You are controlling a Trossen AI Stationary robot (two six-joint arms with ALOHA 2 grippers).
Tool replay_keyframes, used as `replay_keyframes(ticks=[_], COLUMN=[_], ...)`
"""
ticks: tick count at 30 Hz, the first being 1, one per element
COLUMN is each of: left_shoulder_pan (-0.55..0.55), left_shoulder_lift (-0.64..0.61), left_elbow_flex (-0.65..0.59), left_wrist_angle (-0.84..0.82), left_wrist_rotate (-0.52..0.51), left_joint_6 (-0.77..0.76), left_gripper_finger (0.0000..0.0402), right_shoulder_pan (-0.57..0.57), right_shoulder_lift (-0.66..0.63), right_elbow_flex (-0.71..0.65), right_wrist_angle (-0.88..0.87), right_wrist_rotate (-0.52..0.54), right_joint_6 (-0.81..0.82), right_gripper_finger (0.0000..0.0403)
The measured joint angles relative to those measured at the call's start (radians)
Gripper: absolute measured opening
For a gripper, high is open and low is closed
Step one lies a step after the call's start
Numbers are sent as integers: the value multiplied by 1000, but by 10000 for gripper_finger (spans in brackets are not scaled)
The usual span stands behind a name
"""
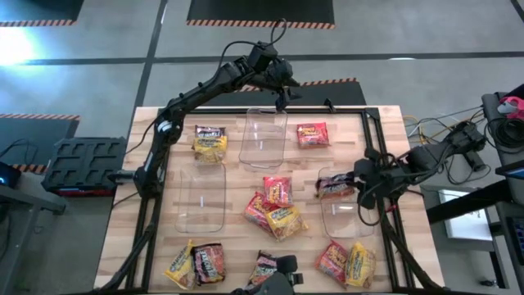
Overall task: Sort Maruchan noodles
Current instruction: Put the top right orange pack noodle into the bottom right transparent bin
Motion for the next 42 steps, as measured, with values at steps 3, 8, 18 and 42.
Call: replay_keyframes(ticks=[3,8,18,42], left_shoulder_pan=[0,0,0,0], left_shoulder_lift=[0,0,0,0], left_elbow_flex=[0,0,0,0], left_wrist_angle=[0,1,4,-11], left_wrist_rotate=[0,0,0,0], left_joint_6=[0,0,3,31], left_gripper_finger=[206,206,206,206], right_shoulder_pan=[0,0,0,-1], right_shoulder_lift=[1,2,2,250], right_elbow_flex=[-22,-92,-239,-240], right_wrist_angle=[-81,-85,-21,134], right_wrist_rotate=[53,102,127,209], right_joint_6=[63,91,157,174], right_gripper_finger=[114,114,114,114])
